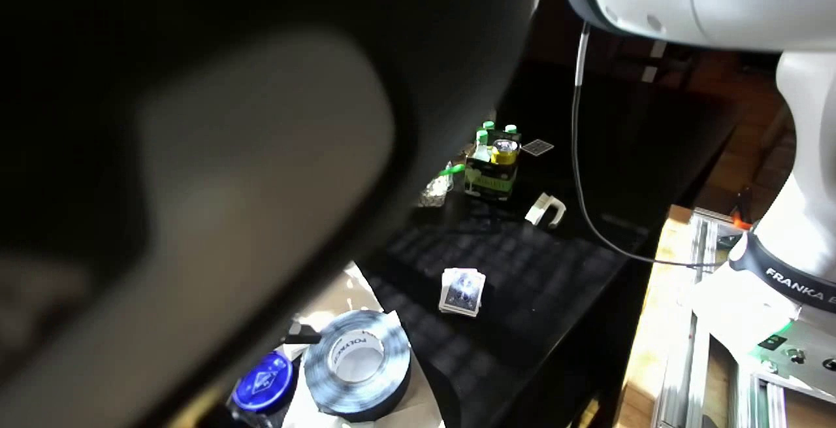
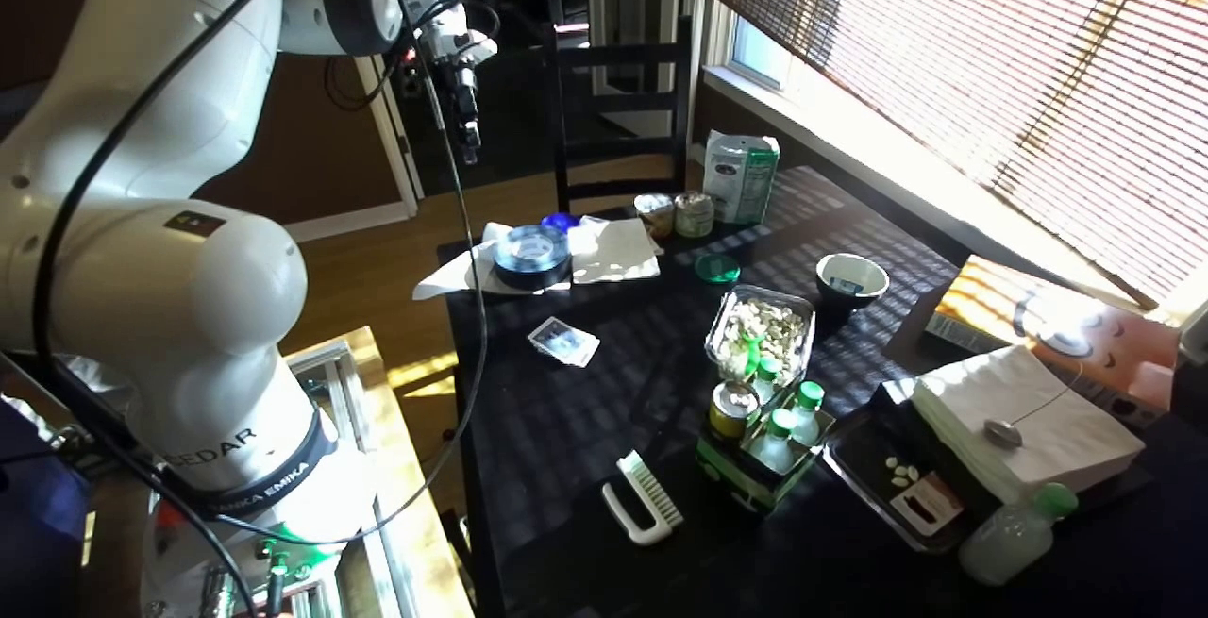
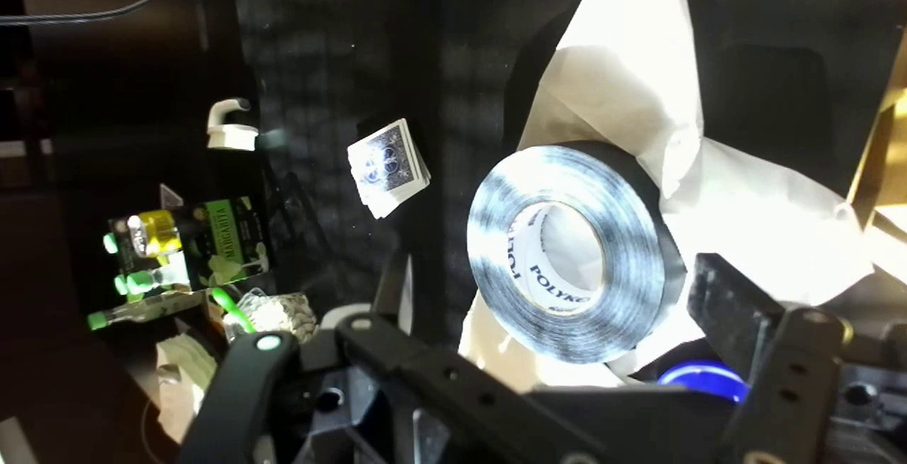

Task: Put the blue lid on one container on the left.

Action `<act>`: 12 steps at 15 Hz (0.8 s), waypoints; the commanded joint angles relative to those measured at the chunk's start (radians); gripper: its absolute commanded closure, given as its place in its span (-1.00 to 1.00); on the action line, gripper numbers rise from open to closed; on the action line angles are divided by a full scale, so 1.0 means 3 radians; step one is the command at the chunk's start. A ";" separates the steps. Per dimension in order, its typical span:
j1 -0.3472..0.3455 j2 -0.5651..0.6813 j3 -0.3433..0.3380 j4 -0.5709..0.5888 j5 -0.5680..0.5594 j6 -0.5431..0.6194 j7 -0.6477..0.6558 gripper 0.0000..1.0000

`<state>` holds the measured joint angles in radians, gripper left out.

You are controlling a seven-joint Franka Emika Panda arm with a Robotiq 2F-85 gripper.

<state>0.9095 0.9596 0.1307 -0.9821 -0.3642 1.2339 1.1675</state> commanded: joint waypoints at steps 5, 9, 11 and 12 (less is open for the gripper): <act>0.0214 0.0482 -0.0140 0.0665 -0.0080 -0.0480 -0.0154 -1.00; 0.0207 0.0526 -0.0144 0.0709 -0.0080 -0.0494 -0.0165 -1.00; 0.0209 0.0526 -0.0143 0.0709 -0.0080 -0.0494 -0.0165 -1.00; 0.0209 0.0526 -0.0143 0.0709 -0.0080 -0.0494 -0.0165 -1.00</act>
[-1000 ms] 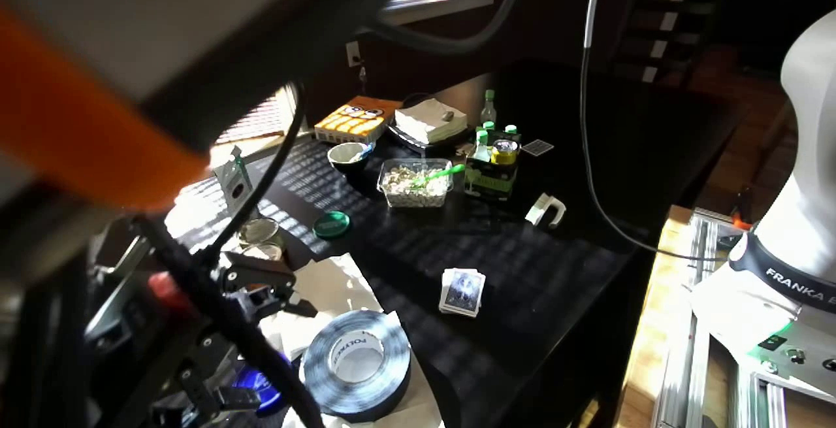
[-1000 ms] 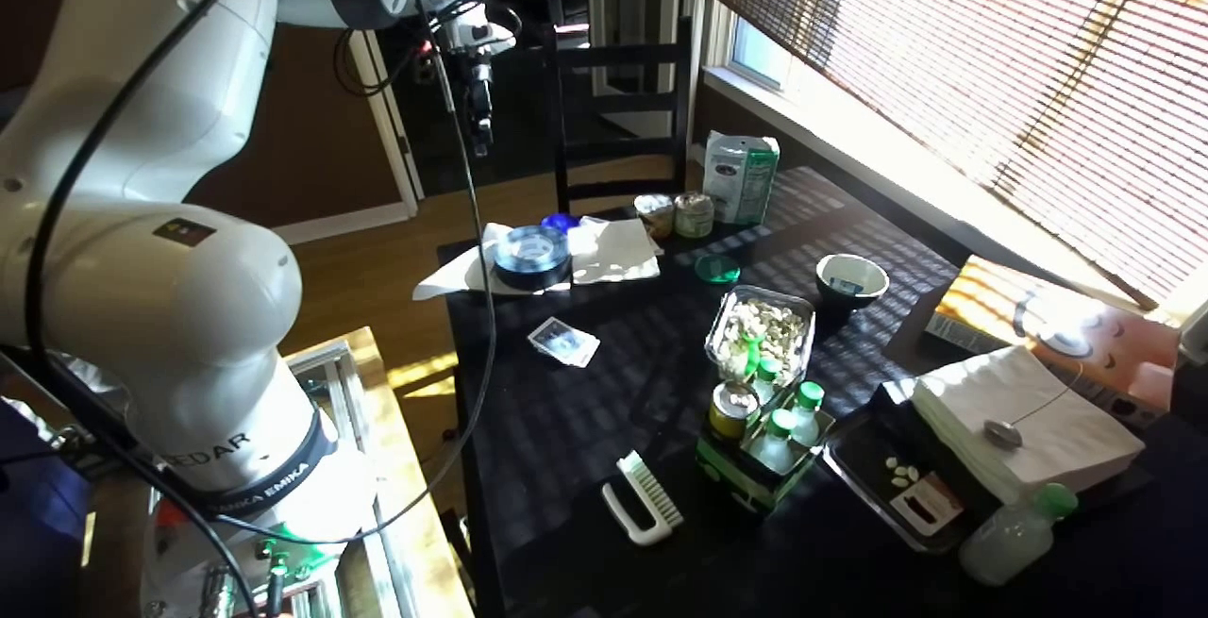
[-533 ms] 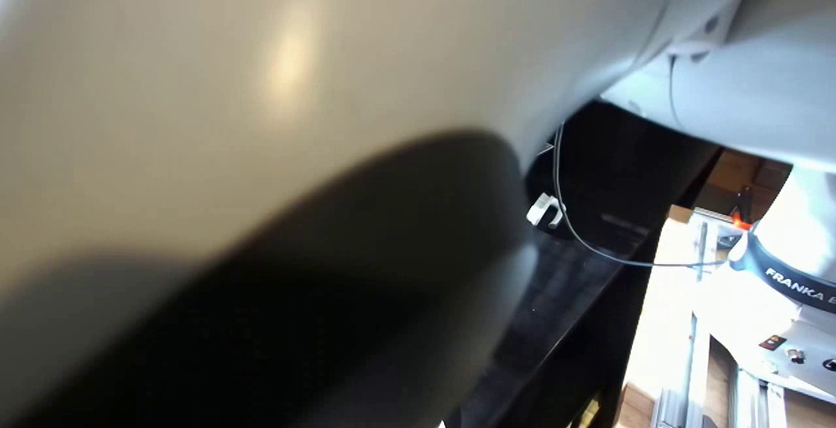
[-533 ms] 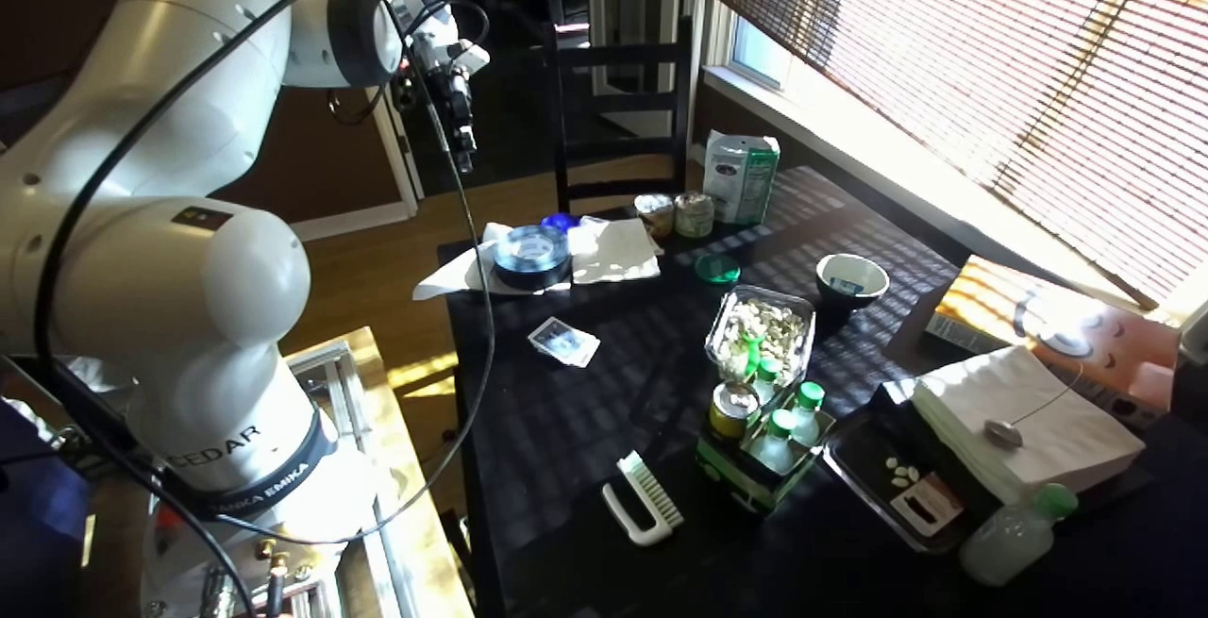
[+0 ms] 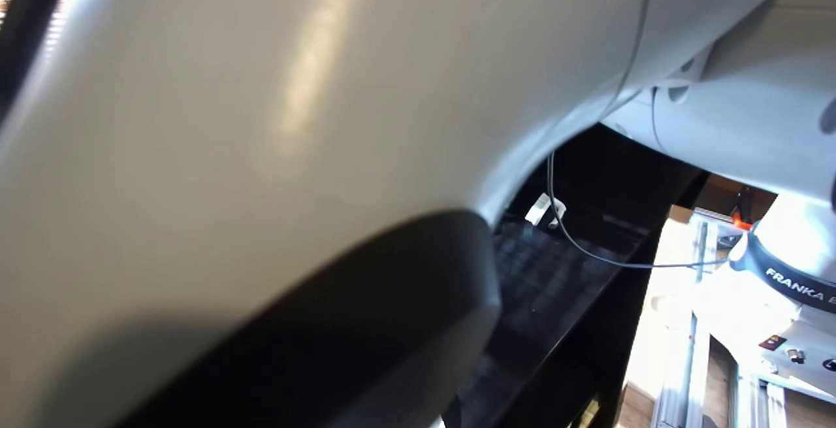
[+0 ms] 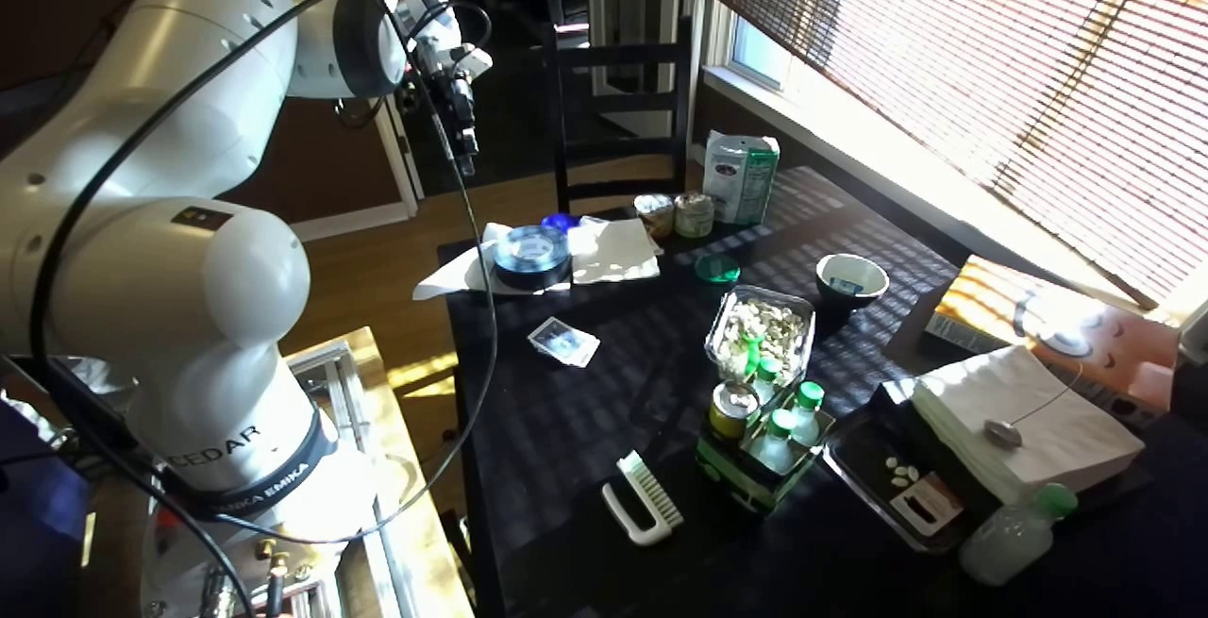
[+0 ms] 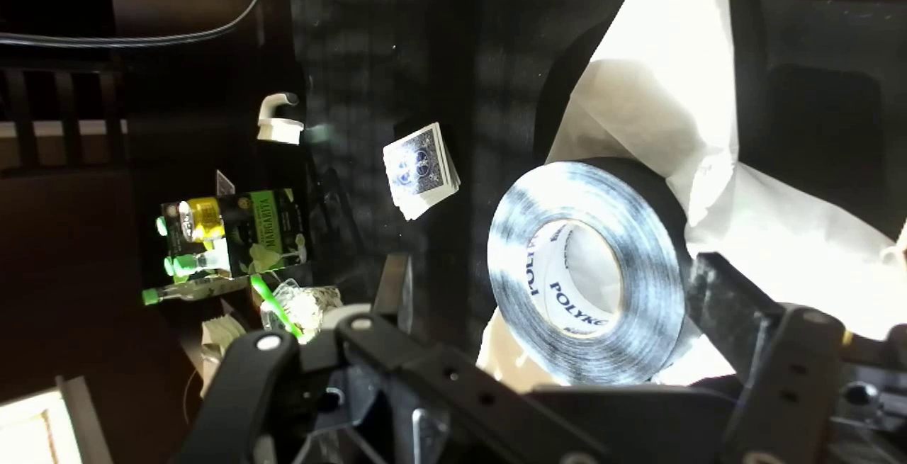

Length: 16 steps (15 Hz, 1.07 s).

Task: Put the blue lid on one container on the left.

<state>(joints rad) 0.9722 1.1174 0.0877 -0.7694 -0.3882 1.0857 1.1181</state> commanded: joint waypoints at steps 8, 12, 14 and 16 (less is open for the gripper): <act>-0.0290 0.0385 -0.0163 0.0711 0.0054 -0.0293 -0.0775 -1.00; -0.0329 0.0503 -0.0324 0.0795 0.0134 -0.0522 -0.1363 -1.00; -0.0327 0.0596 -0.0352 0.0870 0.0120 -0.0623 -0.1708 -1.00; -0.0350 0.0705 -0.0329 0.1022 0.0189 -0.0533 -0.1980 -1.00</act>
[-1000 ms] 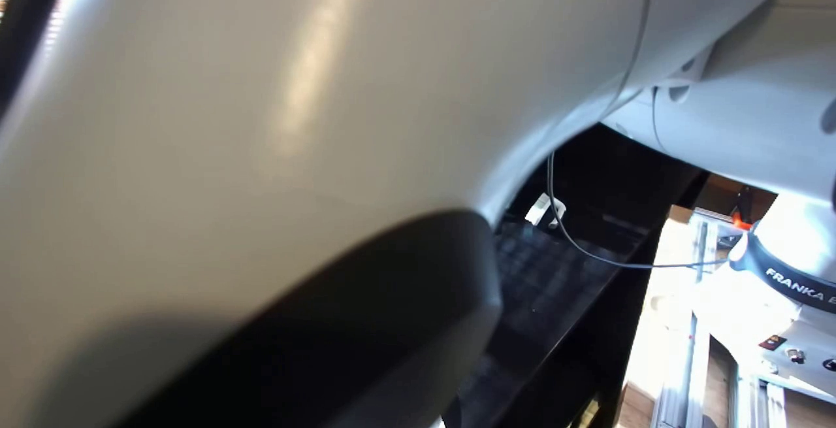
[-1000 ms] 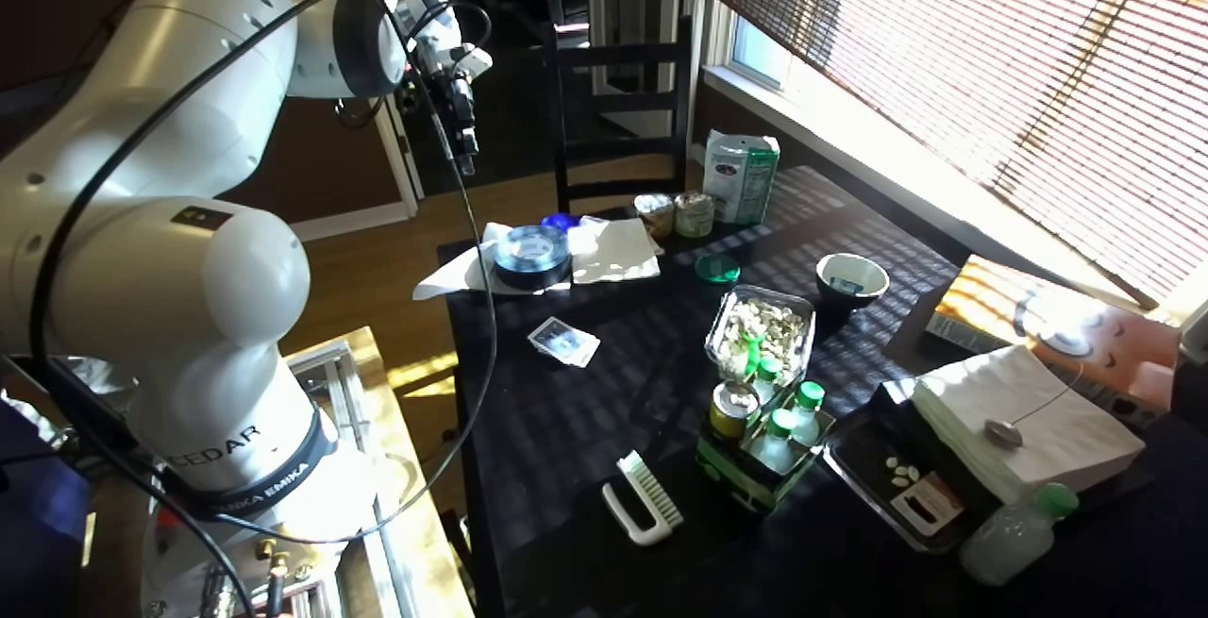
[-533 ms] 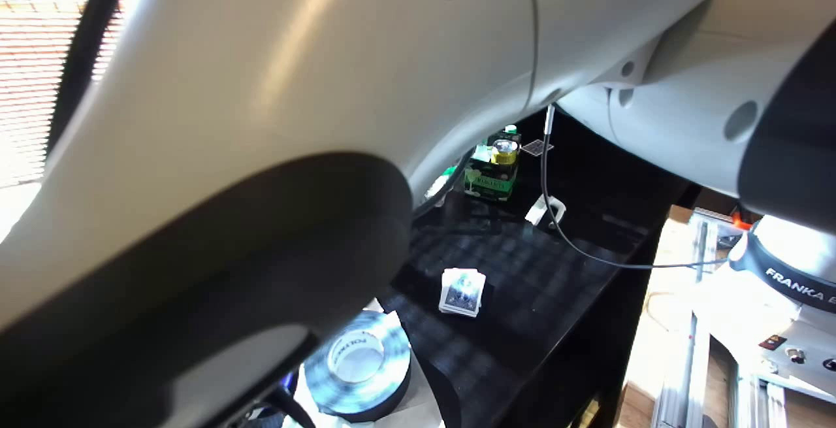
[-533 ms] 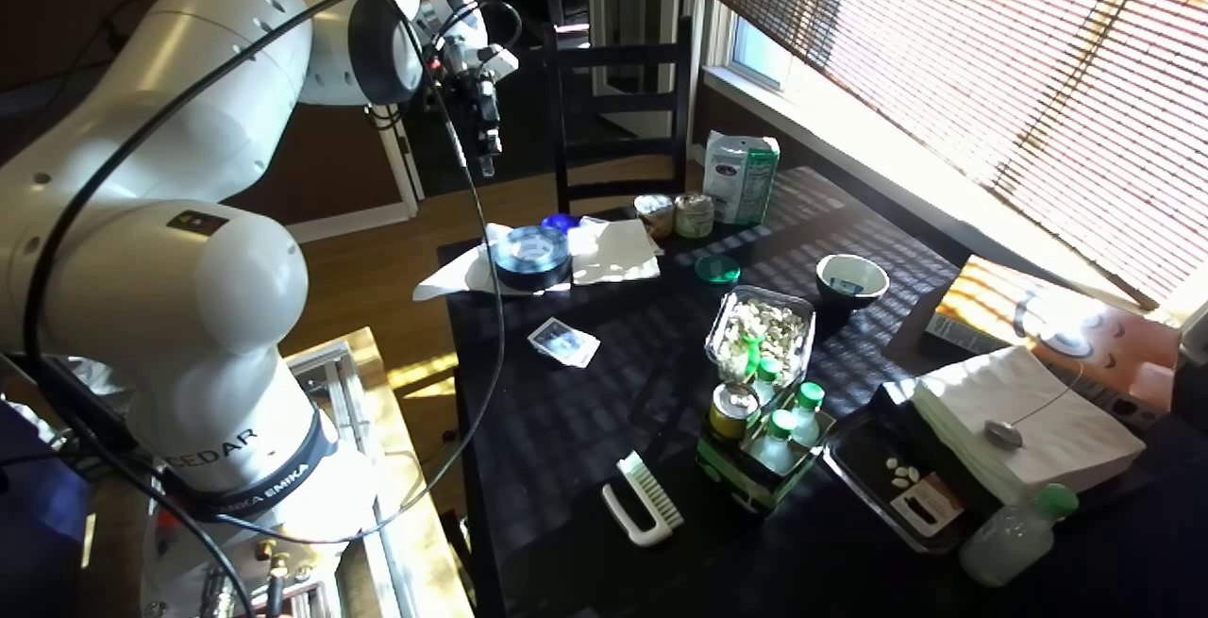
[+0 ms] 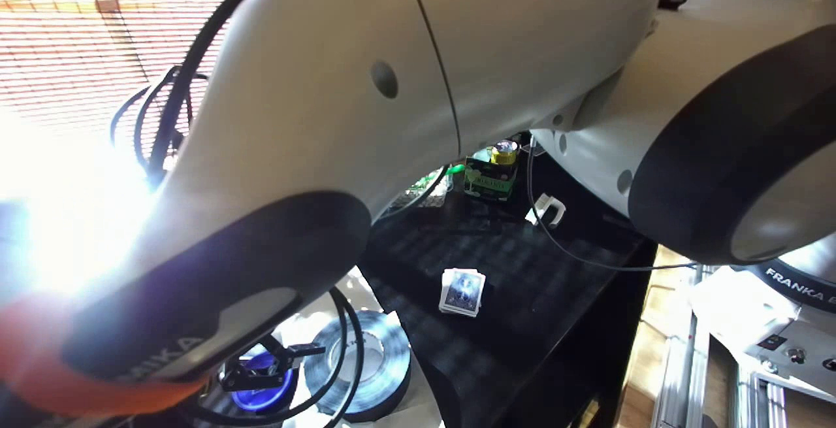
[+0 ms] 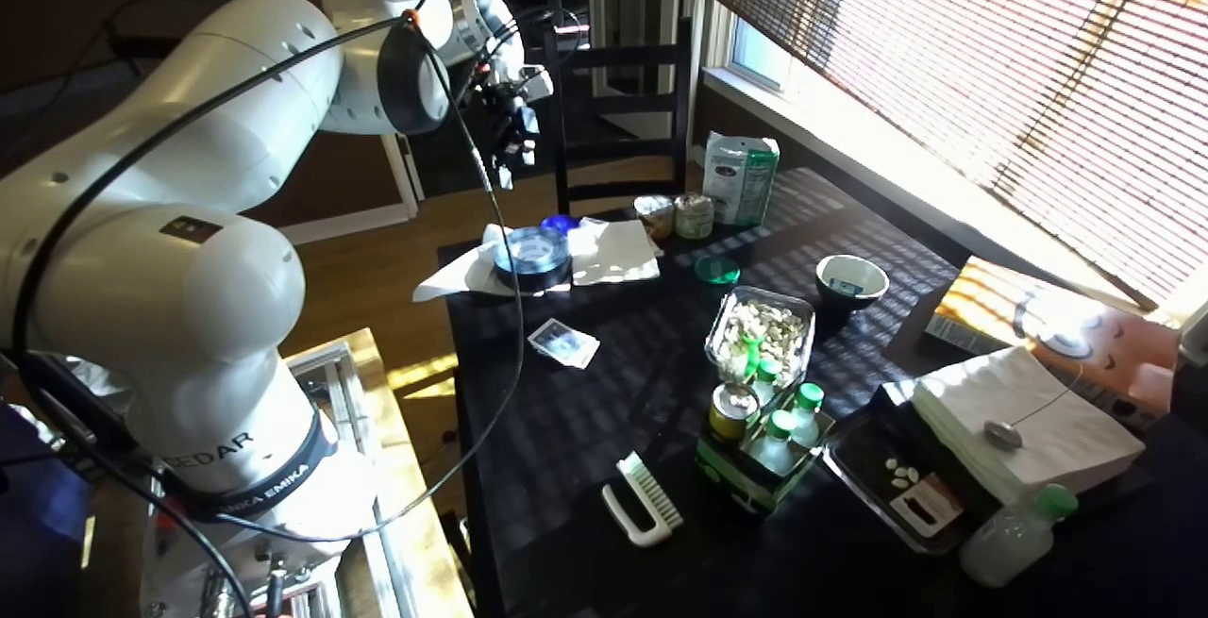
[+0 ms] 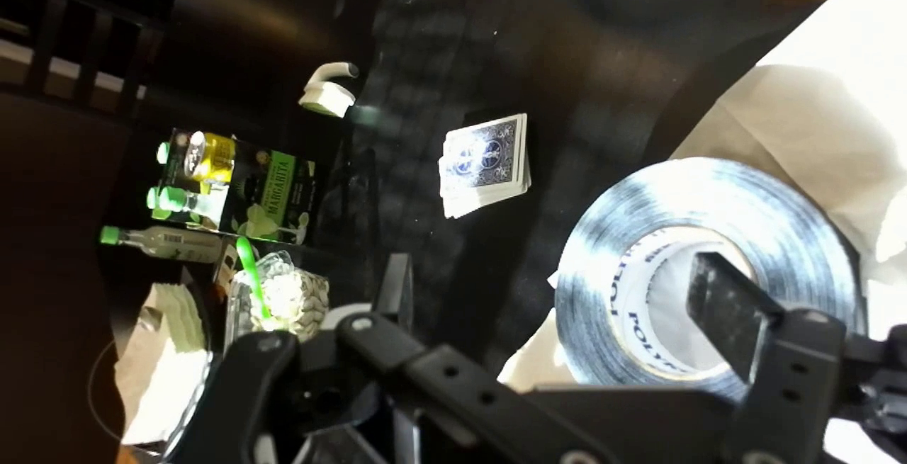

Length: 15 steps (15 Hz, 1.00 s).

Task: Put the blue lid on one container on the left.

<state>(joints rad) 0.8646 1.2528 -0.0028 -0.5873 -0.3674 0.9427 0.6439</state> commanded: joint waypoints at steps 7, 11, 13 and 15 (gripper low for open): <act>-0.0038 0.0322 -0.0096 0.0511 0.0722 0.0353 0.1008 -1.00; -0.0012 0.0324 -0.0134 0.0493 0.0636 0.0320 0.0860 -1.00; -0.0012 0.0324 -0.0138 0.0491 0.0635 0.0319 0.0857 -1.00; 0.0024 0.0370 -0.0165 0.0499 0.0651 0.0693 0.1172 -1.00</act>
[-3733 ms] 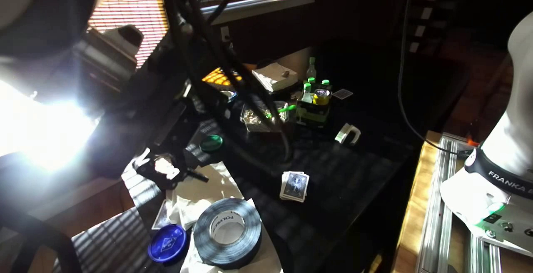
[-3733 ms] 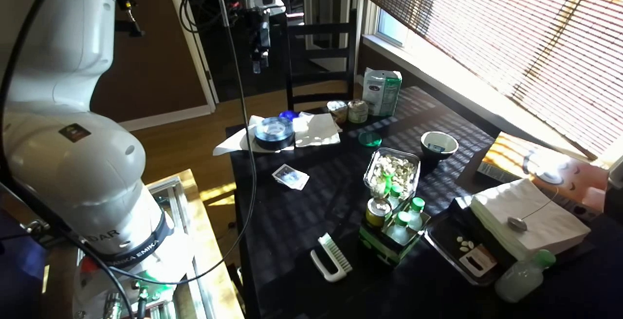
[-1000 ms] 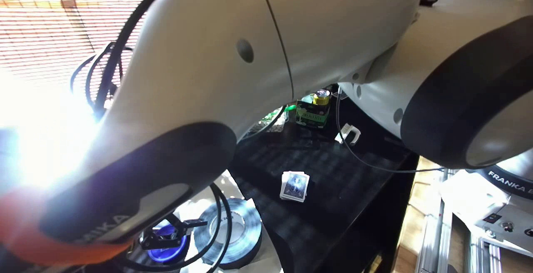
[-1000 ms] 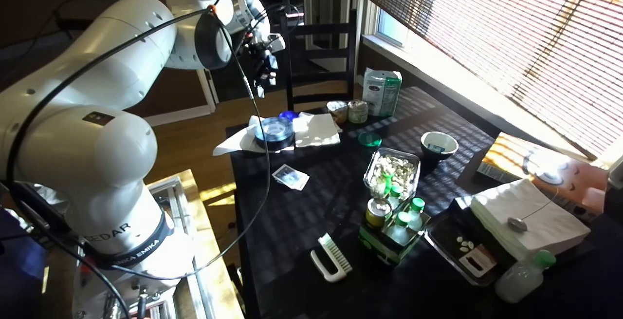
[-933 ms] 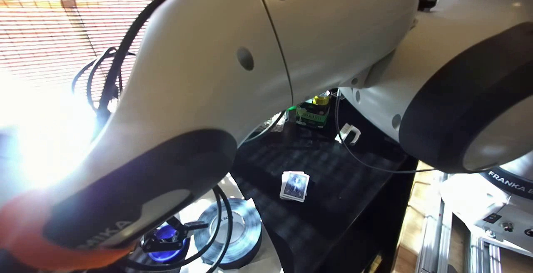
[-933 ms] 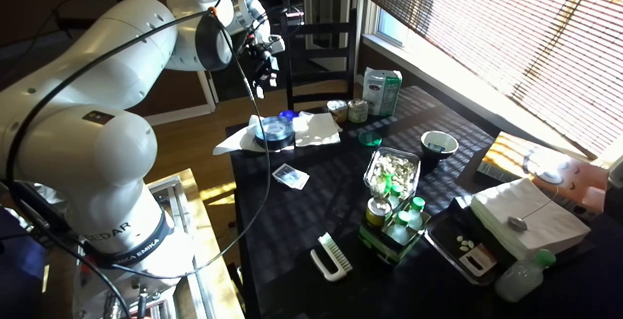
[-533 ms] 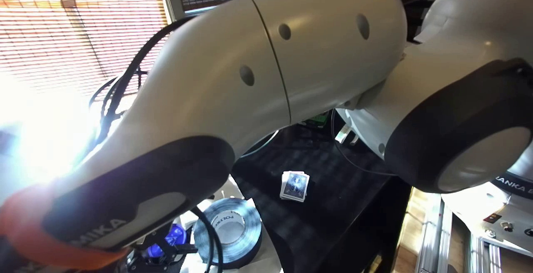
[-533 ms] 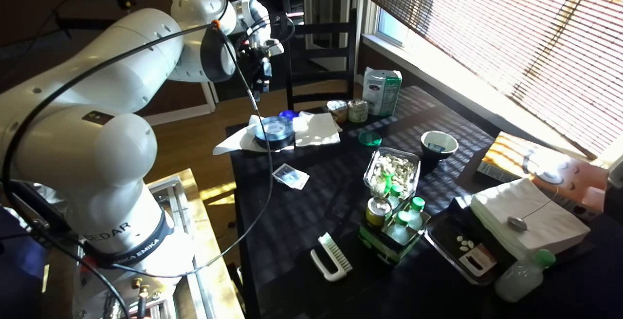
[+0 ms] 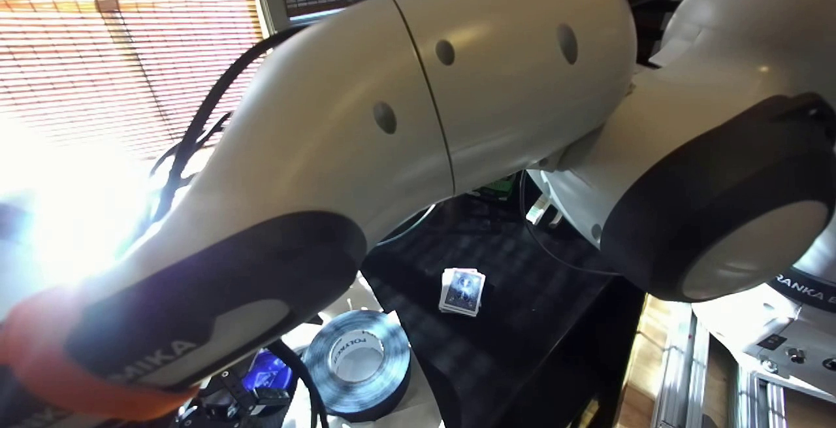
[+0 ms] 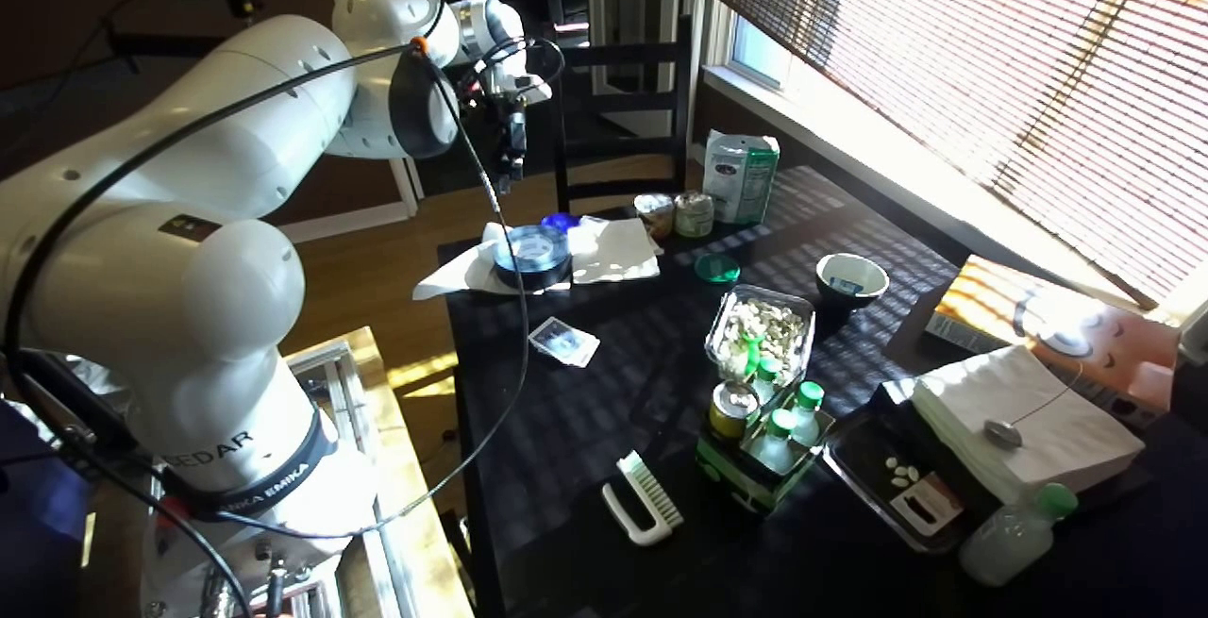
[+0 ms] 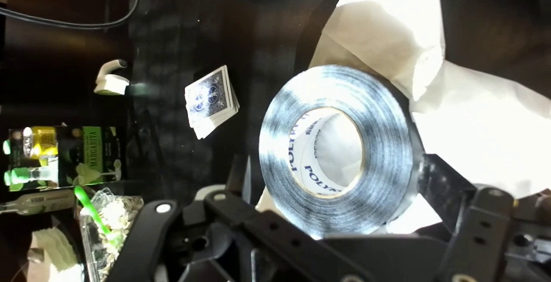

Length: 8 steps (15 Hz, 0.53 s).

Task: Put the blue lid on one container on the left.

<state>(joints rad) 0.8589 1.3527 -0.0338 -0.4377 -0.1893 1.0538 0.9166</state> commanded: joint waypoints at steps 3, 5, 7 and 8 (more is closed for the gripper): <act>0.0142 0.0121 -0.0123 -0.0014 -0.0037 0.0906 0.0337 -1.00; 0.0180 0.0186 -0.0170 -0.0015 -0.0066 0.1135 0.0328 -1.00; 0.0208 0.0249 -0.0234 -0.0015 -0.0094 0.1287 0.0356 -1.00; 0.0222 0.0280 -0.0270 -0.0015 -0.0112 0.1330 0.0363 -1.00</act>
<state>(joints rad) 0.9123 1.4139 -0.0875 -0.4423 -0.2001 1.4033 1.0024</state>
